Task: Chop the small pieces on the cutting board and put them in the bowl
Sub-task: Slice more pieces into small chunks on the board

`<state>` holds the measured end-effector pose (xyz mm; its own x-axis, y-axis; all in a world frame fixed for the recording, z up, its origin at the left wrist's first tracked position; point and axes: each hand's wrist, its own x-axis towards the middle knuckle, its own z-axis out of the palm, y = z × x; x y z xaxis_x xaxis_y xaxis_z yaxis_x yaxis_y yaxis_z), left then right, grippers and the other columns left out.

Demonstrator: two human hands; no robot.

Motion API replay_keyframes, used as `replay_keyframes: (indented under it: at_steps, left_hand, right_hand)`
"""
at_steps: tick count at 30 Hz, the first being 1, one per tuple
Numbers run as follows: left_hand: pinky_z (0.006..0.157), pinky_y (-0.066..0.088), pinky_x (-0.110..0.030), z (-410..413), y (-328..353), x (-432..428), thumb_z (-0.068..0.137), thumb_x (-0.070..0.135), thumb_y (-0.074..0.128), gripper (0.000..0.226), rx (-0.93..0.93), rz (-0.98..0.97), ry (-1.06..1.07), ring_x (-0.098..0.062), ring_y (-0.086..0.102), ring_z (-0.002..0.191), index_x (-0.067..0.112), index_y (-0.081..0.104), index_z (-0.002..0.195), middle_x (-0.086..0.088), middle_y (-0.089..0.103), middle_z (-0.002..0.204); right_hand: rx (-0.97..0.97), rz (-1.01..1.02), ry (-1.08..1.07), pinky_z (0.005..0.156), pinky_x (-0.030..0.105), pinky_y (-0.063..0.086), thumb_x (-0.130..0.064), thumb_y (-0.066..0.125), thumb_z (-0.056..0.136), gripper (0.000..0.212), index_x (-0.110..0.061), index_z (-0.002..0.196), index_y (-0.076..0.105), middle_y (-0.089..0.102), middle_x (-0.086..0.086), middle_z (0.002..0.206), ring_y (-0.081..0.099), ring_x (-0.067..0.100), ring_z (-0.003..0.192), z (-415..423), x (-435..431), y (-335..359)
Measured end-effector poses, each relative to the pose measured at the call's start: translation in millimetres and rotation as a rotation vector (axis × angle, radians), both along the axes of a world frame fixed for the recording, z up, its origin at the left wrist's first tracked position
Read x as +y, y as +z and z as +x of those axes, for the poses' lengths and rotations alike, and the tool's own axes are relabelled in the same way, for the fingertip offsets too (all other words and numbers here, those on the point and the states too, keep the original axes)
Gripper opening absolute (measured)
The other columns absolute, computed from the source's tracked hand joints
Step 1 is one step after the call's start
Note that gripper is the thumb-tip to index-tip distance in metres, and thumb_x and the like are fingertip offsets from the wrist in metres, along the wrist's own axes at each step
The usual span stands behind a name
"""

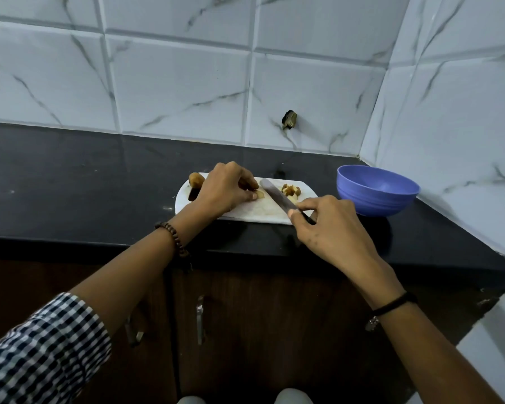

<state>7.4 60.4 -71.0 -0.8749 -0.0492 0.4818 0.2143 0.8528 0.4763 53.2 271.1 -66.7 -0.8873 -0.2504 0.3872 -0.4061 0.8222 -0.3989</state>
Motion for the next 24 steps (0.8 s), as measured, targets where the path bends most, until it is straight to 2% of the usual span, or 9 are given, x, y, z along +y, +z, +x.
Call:
replay_keyframes:
  at_steps: [2, 5, 7, 9, 11, 14, 16, 20, 24]
  left_hand:
    - [0.065, 0.038, -0.007, 1.5, 1.7, 2.2, 0.079, 0.031, 0.080, 0.017, 0.010, -0.031, 0.032, -0.002, 0.064, 0.084, 0.022, 0.079, 0.093, 0.009, 0.074, 0.089]
    - [0.057, 0.020, -0.010, 3.9, 6.3, 4.2, 0.082, 0.036, 0.077, 0.020, 0.003, -0.090, 0.077, -0.006, 0.064, 0.095, 0.024, 0.079, 0.098, 0.008, 0.073, 0.095]
    - [0.058, 0.025, -0.017, 3.3, 7.5, 4.8, 0.083, 0.035, 0.076, 0.021, 0.001, -0.114, 0.075, -0.008, 0.065, 0.097, 0.023, 0.079, 0.099, 0.008, 0.074, 0.097]
    - [0.068, 0.033, -0.022, 2.5, 7.9, 5.0, 0.083, 0.032, 0.076, 0.019, 0.004, -0.128, 0.058, -0.011, 0.067, 0.097, 0.021, 0.079, 0.098, 0.006, 0.075, 0.097]
    - [0.069, 0.036, -0.021, 2.0, 8.3, 4.6, 0.084, 0.031, 0.076, 0.018, 0.006, -0.150, 0.051, -0.011, 0.067, 0.097, 0.021, 0.079, 0.099, 0.006, 0.075, 0.097]
    - [0.052, 0.022, -0.011, 3.2, 10.8, 6.0, 0.087, 0.031, 0.073, 0.020, -0.009, -0.192, 0.058, -0.008, 0.064, 0.101, 0.023, 0.078, 0.104, 0.009, 0.074, 0.103]
    - [0.051, 0.018, -0.008, 3.5, 10.9, 4.2, 0.088, 0.029, 0.072, 0.020, -0.009, -0.182, 0.039, -0.008, 0.063, 0.104, 0.023, 0.078, 0.105, 0.008, 0.075, 0.104]
    - [0.051, 0.017, -0.008, 3.8, 10.1, 0.3, 0.088, 0.029, 0.072, 0.020, -0.013, -0.184, 0.043, -0.009, 0.063, 0.102, 0.024, 0.077, 0.106, 0.008, 0.075, 0.104]
    - [0.051, 0.018, -0.009, 2.4, 11.0, -0.3, 0.088, 0.028, 0.070, 0.021, -0.031, -0.189, 0.043, -0.011, 0.064, 0.101, 0.024, 0.077, 0.107, 0.007, 0.075, 0.104]
  right_hand:
    - [0.004, -0.019, 0.000, 0.066, 0.035, 0.054, -0.045, 0.055, 0.095, 0.035, -0.028, 0.122, 0.067, 0.064, 0.007, 0.085, 0.062, 0.019, 0.076, -0.9, -5.6, -1.9]
    - [0.003, -0.025, -0.011, 0.060, 0.032, 0.051, -0.042, 0.055, 0.096, 0.034, -0.024, 0.121, 0.067, 0.059, 0.002, 0.076, 0.059, 0.015, 0.069, -0.4, -12.4, -1.0]
    - [0.015, -0.012, -0.023, 0.057, 0.028, 0.043, -0.040, 0.054, 0.097, 0.030, -0.022, 0.117, 0.068, 0.049, -0.006, 0.071, 0.052, 0.011, 0.069, -0.3, -13.7, -0.8]
    - [0.010, 0.008, -0.033, 0.056, 0.027, 0.040, -0.039, 0.054, 0.098, 0.028, -0.021, 0.115, 0.068, 0.039, -0.011, 0.071, 0.046, 0.010, 0.073, 1.1, -14.7, -0.9]
    - [0.004, 0.016, -0.028, 0.055, 0.026, 0.040, -0.038, 0.054, 0.098, 0.028, -0.020, 0.114, 0.068, 0.036, -0.013, 0.071, 0.044, 0.009, 0.071, 2.4, -16.3, -1.3]
    - [-0.005, 0.021, -0.029, 0.061, 0.030, 0.047, -0.038, 0.054, 0.098, 0.029, -0.019, 0.115, 0.068, 0.033, -0.013, 0.072, 0.050, 0.011, 0.073, 2.4, -20.6, 0.6]
    - [0.001, 0.015, -0.033, 0.063, 0.031, 0.050, -0.037, 0.054, 0.098, 0.029, -0.017, 0.114, 0.068, 0.034, -0.012, 0.072, 0.053, 0.013, 0.074, 1.4, -24.0, 2.2]
    - [0.013, 0.028, -0.025, 0.055, 0.029, 0.044, -0.036, 0.053, 0.098, 0.031, -0.014, 0.113, 0.069, 0.038, -0.009, 0.073, 0.052, 0.013, 0.065, -0.5, -32.3, 3.2]
    - [0.022, 0.102, -0.060, 0.063, 0.033, 0.040, -0.034, 0.049, 0.100, 0.030, -0.013, 0.111, 0.067, 0.042, -0.003, 0.079, 0.048, 0.017, 0.071, -2.7, -42.5, 2.7]
